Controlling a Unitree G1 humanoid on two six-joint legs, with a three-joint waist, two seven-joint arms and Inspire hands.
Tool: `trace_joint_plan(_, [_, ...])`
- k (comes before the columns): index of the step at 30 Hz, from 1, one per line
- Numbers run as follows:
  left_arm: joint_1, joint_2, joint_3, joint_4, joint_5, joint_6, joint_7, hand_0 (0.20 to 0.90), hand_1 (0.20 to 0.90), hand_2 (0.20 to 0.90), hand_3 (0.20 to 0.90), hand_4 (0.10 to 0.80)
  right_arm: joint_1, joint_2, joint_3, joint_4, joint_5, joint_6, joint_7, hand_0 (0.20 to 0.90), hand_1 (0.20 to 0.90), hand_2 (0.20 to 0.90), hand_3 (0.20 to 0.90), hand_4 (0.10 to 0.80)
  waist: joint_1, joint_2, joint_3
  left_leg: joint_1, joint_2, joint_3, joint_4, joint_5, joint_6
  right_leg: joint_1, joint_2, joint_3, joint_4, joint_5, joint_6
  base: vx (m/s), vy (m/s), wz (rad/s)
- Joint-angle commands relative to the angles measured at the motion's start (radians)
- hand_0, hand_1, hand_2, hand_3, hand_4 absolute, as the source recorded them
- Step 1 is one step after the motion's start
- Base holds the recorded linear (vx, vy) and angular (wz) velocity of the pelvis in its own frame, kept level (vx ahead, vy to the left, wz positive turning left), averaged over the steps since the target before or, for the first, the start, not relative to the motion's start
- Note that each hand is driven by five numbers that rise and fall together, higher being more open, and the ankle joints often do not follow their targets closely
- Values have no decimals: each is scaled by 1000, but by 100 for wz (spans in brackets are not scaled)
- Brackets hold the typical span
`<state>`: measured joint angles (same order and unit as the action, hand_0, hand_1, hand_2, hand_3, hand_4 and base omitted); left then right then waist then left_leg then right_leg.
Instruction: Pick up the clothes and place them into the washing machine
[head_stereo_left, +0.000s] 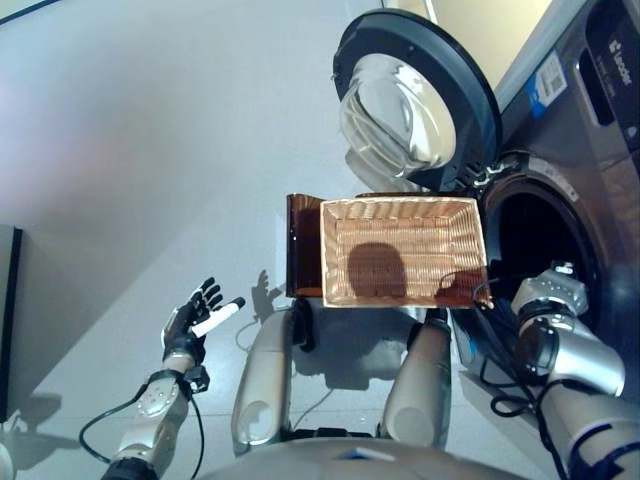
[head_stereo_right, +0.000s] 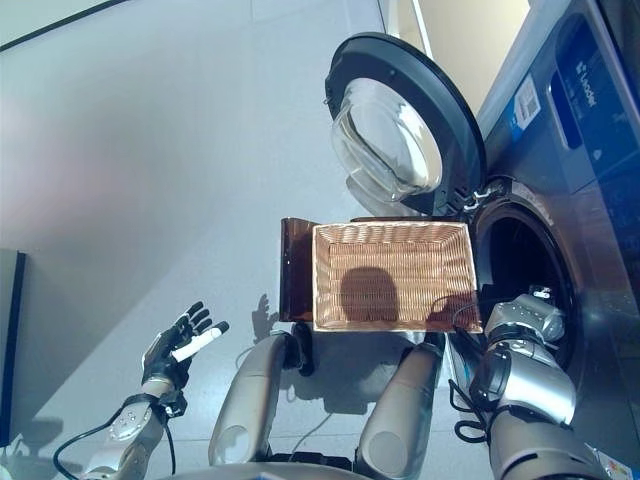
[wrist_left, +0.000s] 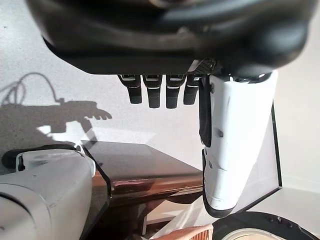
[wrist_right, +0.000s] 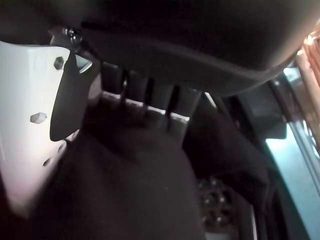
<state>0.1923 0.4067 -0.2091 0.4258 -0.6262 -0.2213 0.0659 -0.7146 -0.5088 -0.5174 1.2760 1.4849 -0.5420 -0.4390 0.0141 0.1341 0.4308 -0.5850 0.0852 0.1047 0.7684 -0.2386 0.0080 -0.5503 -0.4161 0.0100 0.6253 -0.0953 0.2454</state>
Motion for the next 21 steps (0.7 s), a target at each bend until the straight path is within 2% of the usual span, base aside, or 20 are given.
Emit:
trace_joint_plan(1, [15,75,50,-36,-19,-54,24,900,900,900,900,800,-9,-128,39,30,-37,-75,14,900,900,900,900,800,4,-27,-72,46,103,-115,-82,67,-172,1,-34,55,-1,49,-15,0,0,0])
trace_joint_plan(8, [12,71,65,-22,-23,-58,27,900,900,900,900,800,5,-90,44,21,-47,-67,16,900,900,900,900,800,10,-33,-77,53,102,-114,-90,64,-173,13,-34,48,-9,46,-14,0,0,0])
trace_joint_plan(9, [12,77,63,-23,-16,-61,22,900,900,900,900,800,12,-99,118,71,-176,30,3,900,900,900,900,800,19,-37,-77,58,102,-114,-97,68,-174,19,-35,44,-16,54,-13,0,0,0])
trace_joint_plan(10, [12,74,64,-23,-15,-62,22,900,900,900,900,800,6,-104,121,74,-184,35,-3,900,900,900,900,800,16,-35,-76,60,101,-114,-102,71,-173,21,-35,43,-20,58,-13,0,0,0])
trace_joint_plan(11, [9,79,60,-22,-8,-66,16,900,900,900,900,800,10,-101,168,88,-240,79,8,900,900,900,900,800,21,-38,-74,62,102,-115,-105,75,-174,24,-35,42,-25,64,-12,0,0,0])
trace_joint_plan(16, [13,80,66,-26,-13,-73,-1,900,900,900,900,800,30,-70,209,55,-224,86,85,900,900,900,900,800,22,-49,-74,78,103,-111,-156,110,-175,45,-31,25,-79,98,-9,0,0,0])
trace_joint_plan(19, [10,70,81,-17,-13,-80,-5,900,900,900,900,800,80,-46,275,38,-350,131,88,900,900,900,900,800,23,-65,-80,102,103,-110,-202,124,-178,77,-30,7,-122,113,-2,31,-6,2])
trace_joint_plan(21, [6,62,86,-8,-9,-88,-2,900,900,900,900,800,112,-16,296,19,-381,130,93,900,900,900,900,800,20,-75,-82,117,103,-108,-218,131,-179,95,-27,-3,-146,123,-2,0,0,0])
